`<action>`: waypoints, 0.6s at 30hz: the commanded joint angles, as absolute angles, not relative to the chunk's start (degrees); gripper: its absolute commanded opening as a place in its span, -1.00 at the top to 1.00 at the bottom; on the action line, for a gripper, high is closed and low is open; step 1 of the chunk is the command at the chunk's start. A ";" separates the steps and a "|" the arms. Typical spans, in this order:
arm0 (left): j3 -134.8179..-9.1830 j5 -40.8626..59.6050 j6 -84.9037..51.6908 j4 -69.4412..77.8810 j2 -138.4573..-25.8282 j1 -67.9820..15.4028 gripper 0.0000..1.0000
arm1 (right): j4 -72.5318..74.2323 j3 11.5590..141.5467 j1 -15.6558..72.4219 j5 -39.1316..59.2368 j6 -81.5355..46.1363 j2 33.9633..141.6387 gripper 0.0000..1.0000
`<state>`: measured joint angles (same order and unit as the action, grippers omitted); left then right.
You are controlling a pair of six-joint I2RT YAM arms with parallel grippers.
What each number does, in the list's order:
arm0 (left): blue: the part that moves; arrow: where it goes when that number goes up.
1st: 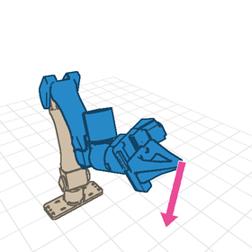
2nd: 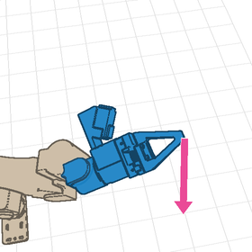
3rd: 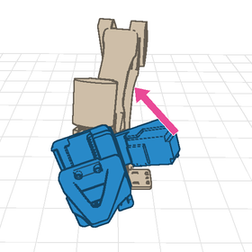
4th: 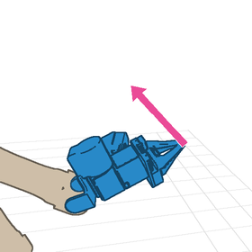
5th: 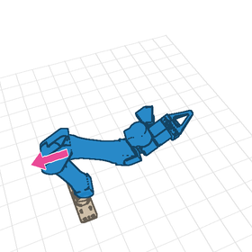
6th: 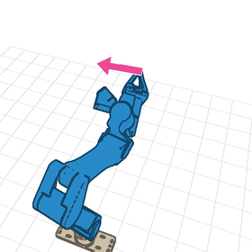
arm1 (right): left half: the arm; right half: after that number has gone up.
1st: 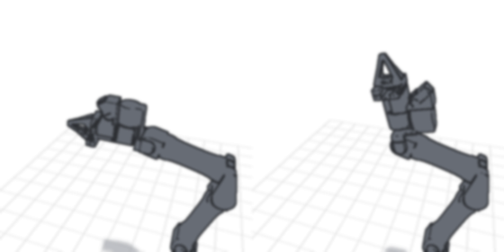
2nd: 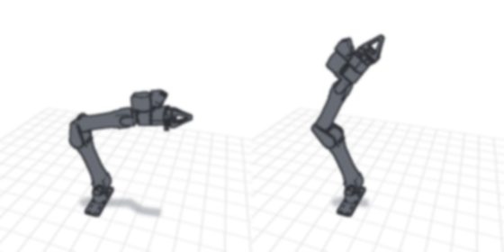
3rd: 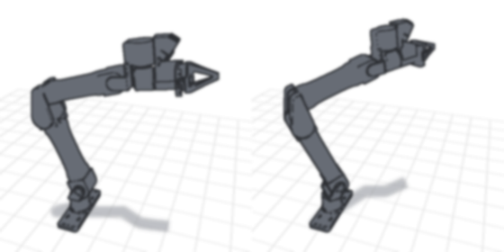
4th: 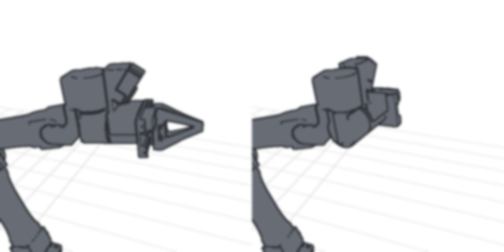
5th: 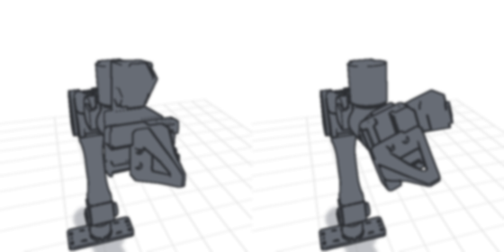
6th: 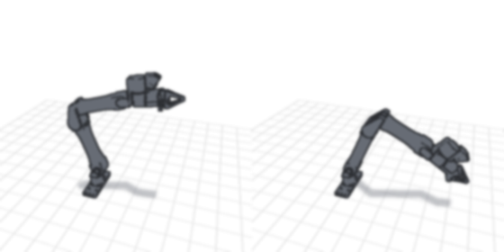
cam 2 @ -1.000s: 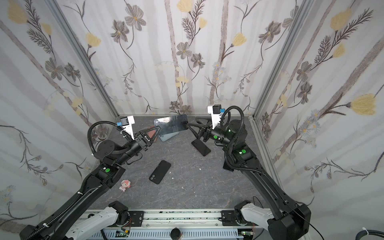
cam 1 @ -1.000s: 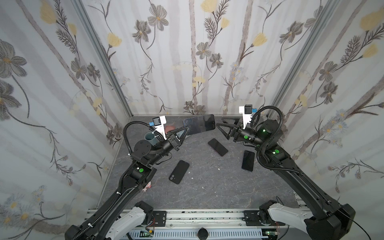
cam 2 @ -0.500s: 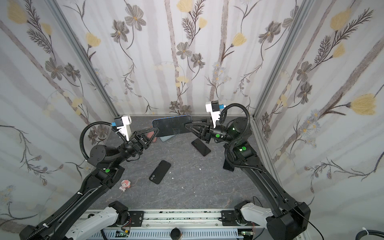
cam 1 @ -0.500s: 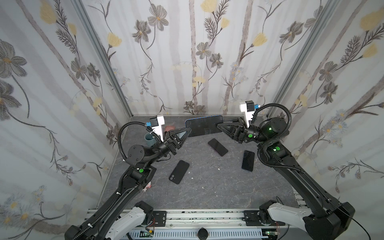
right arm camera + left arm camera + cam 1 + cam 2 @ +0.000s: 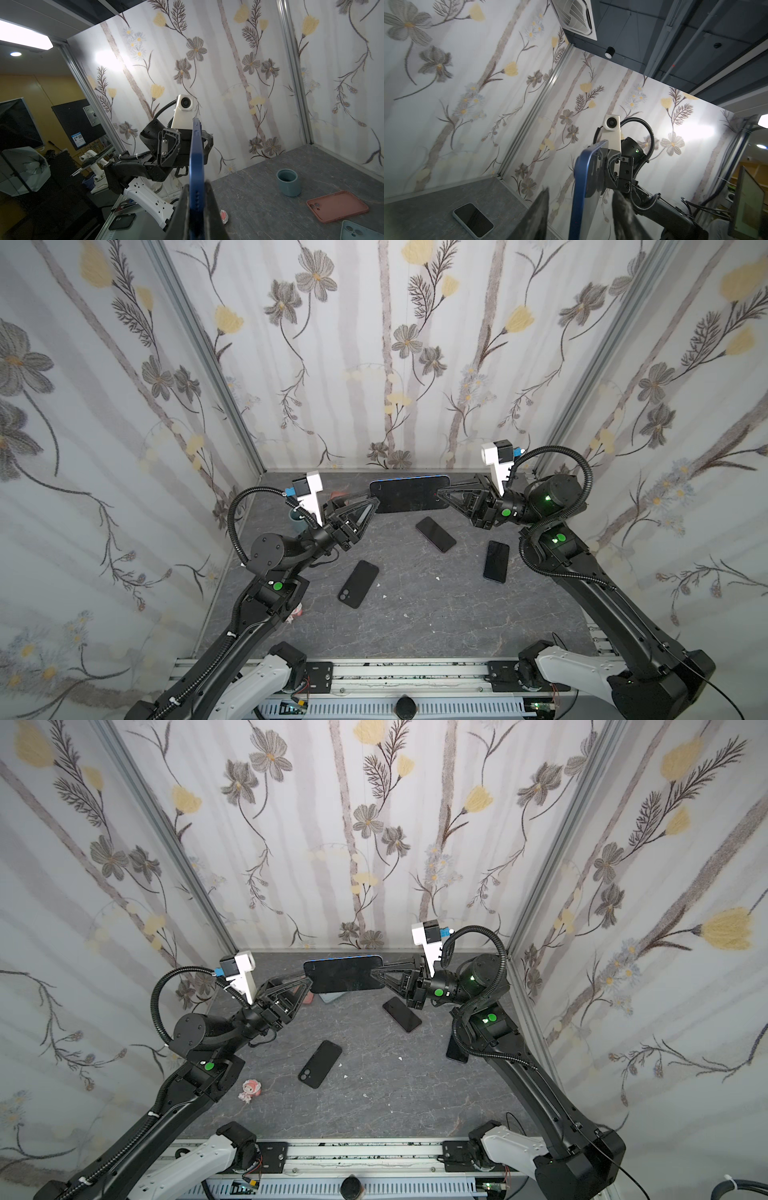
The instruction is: Put the phone into the phone case
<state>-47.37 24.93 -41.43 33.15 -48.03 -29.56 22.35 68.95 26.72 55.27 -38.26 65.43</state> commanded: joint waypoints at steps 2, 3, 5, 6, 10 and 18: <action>-48.35 0.31 -36.89 15.60 -45.84 -29.49 -0.76 | 18.53 71.27 26.45 48.04 -33.78 64.21 1.00; -48.14 -4.24 -37.02 11.67 -45.58 -29.44 -0.76 | 16.02 71.87 26.19 45.29 -32.48 63.94 1.00; -48.37 -10.85 -37.82 4.22 -45.82 -29.44 -0.71 | 10.31 73.26 25.93 39.30 -29.25 63.45 1.00; -48.67 -13.03 -38.51 -0.02 -46.28 -29.44 -0.71 | 7.86 73.67 26.01 36.27 -27.13 63.17 1.00; -46.24 -17.32 -43.38 -12.74 -47.86 -29.44 -0.70 | 2.40 72.83 25.93 24.52 -21.50 61.48 1.00; -30.13 -4.77 -59.38 -12.17 -47.94 -29.47 -0.52 | -0.81 71.29 25.96 16.67 -18.38 60.37 1.00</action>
